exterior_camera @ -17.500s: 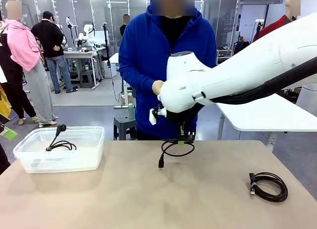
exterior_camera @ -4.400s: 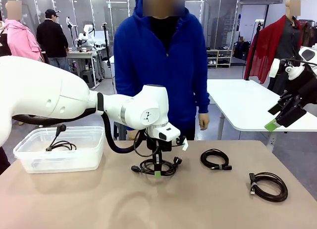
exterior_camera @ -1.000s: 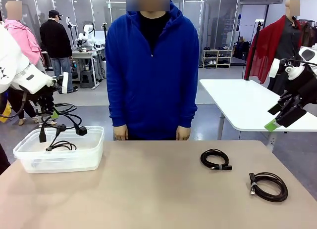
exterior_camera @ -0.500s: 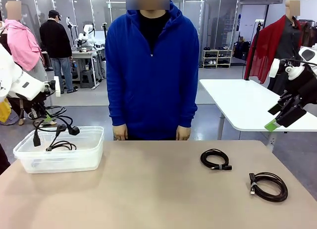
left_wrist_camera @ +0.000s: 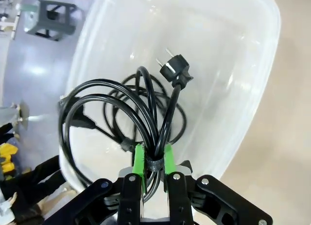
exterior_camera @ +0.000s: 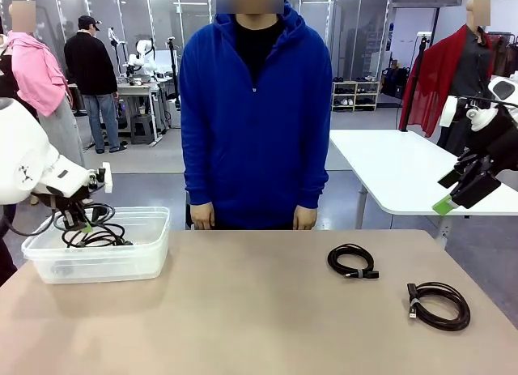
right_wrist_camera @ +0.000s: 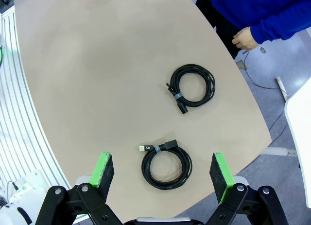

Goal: Organize and store the cables.
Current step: Place the Power Cable into the Organizing box.

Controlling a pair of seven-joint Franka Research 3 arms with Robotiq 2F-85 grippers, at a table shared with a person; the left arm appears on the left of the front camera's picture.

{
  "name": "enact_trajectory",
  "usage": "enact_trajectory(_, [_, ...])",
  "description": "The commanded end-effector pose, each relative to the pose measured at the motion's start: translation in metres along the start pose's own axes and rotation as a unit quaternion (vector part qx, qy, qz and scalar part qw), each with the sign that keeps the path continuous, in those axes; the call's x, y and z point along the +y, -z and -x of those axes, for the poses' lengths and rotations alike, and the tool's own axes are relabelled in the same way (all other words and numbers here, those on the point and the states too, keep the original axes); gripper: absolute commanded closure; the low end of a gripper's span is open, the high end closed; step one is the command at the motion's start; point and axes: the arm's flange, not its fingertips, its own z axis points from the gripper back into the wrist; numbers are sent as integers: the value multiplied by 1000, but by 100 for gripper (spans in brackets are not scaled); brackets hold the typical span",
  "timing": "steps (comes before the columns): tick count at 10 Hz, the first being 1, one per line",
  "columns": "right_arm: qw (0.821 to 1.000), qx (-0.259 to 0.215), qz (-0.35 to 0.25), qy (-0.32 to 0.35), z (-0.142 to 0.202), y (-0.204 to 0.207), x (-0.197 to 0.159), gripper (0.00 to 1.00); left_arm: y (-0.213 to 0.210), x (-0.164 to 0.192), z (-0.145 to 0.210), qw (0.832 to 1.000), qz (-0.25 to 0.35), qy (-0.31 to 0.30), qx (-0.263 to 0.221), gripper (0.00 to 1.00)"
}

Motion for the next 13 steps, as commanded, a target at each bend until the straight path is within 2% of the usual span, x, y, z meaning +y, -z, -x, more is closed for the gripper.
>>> enact_trajectory(1, [1000,1,0,0,1,0,0,0,12,-6,1,1000,24,-7,-8,82])
enact_trajectory(5, [1000,1,0,0,1,0,0,0,38,-21,12,998,70,-2,-2,82])
enact_trajectory(9, [1000,1,0,0,1,0,0,0,33,-19,20,998,66,-14,4,82])
enact_trajectory(10, [1000,1,0,0,1,0,0,0,32,-18,19,998,65,-23,7,65])
enact_trajectory(13, [1000,1,0,0,1,0,0,0,17,-11,22,999,41,-36,4,25])
